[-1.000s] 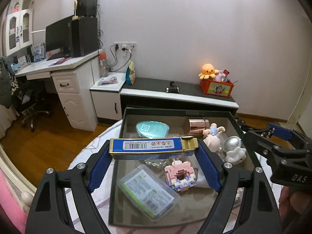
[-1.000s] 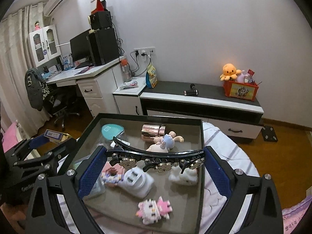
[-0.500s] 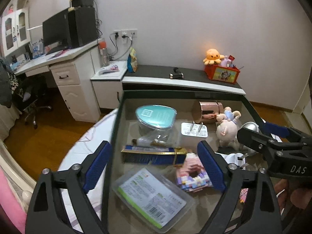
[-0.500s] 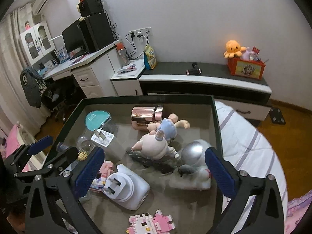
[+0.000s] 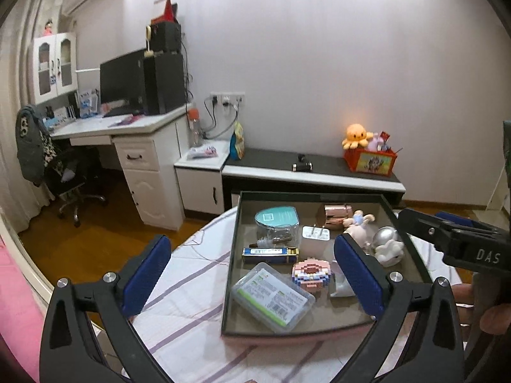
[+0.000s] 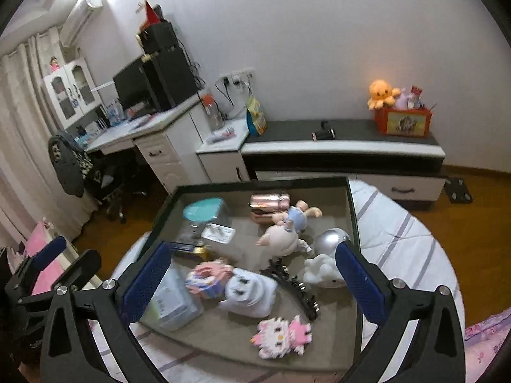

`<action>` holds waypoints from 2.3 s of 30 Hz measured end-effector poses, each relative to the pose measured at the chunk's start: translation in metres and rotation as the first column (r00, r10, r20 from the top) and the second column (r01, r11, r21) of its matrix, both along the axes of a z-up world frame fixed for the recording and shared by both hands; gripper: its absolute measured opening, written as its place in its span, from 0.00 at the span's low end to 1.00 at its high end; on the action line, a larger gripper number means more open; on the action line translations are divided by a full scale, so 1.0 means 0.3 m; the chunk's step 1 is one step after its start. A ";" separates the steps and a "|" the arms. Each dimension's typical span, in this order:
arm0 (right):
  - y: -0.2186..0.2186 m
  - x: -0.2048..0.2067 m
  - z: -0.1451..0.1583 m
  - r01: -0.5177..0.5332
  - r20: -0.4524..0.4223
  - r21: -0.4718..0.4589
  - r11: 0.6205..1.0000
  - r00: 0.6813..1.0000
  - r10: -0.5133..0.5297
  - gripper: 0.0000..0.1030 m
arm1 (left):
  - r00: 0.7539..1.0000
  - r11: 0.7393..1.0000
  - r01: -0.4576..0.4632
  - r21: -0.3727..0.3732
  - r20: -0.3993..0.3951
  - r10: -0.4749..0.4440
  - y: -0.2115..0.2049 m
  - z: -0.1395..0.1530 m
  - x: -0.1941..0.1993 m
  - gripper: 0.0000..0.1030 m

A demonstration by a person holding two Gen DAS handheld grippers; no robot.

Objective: Organize rigid objects

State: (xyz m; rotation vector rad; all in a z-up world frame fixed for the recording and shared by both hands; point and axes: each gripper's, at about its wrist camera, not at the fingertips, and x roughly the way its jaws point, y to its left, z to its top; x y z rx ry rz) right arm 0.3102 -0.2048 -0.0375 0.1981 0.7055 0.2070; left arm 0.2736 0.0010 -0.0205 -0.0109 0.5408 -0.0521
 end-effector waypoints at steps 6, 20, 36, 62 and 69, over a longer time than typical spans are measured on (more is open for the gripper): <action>0.031 -0.198 0.121 0.006 0.087 -0.036 0.999 0.996 -0.003 1.00 | 0.999 1.000 -0.013 0.001 0.047 0.013 0.016 0.075 -0.166 1.00; 0.019 -0.585 0.205 0.066 0.182 -0.098 0.993 0.982 -0.047 1.00 | 0.998 0.998 -0.013 -0.068 0.056 0.017 0.022 0.113 -0.481 1.00; 0.058 -0.724 0.183 0.067 0.182 -0.116 0.991 0.982 -0.045 1.00 | 0.999 0.996 -0.040 -0.080 0.033 0.043 0.058 0.080 -0.603 1.00; 0.033 -0.774 0.210 0.115 0.202 -0.112 0.987 0.975 -0.091 1.00 | 0.997 0.998 -0.027 -0.049 0.069 0.030 0.015 0.136 -0.639 1.00; 0.019 -0.785 0.212 0.133 0.208 -0.108 0.985 0.972 -0.108 1.00 | 0.996 0.999 -0.036 -0.031 0.083 0.038 0.004 0.147 -0.650 1.00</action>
